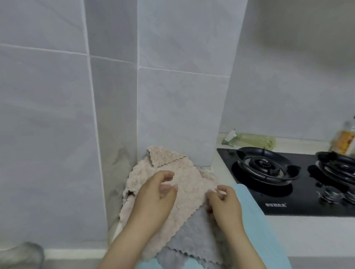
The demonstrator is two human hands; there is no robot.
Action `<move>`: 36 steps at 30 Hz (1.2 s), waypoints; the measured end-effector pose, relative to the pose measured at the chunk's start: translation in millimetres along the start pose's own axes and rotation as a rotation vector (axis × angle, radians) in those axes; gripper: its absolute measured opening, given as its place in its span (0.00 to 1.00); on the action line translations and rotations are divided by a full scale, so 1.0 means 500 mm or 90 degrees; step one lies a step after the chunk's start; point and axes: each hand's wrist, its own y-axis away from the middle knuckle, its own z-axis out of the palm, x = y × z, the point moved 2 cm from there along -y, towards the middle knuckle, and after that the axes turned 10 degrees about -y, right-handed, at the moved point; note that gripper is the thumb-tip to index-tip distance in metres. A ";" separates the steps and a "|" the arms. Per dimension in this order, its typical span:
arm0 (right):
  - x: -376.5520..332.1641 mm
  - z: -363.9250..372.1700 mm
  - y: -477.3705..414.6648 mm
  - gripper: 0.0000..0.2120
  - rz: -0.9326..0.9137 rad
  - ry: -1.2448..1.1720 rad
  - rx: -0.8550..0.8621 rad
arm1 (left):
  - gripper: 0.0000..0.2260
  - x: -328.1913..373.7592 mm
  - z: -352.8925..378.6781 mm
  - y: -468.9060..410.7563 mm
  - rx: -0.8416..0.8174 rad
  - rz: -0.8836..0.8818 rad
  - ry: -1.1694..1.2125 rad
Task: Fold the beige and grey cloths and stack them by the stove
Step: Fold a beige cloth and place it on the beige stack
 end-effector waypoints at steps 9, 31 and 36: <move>0.014 0.028 -0.041 0.10 -0.052 -0.116 0.064 | 0.12 0.003 0.002 0.019 -0.006 0.080 -0.003; -0.242 -0.065 0.059 0.17 -0.288 -0.353 -0.147 | 0.09 0.046 -0.057 0.002 0.062 0.125 0.092; -0.285 -0.063 0.115 0.12 -0.359 -0.334 -0.214 | 0.10 0.082 -0.064 0.020 0.050 0.189 0.125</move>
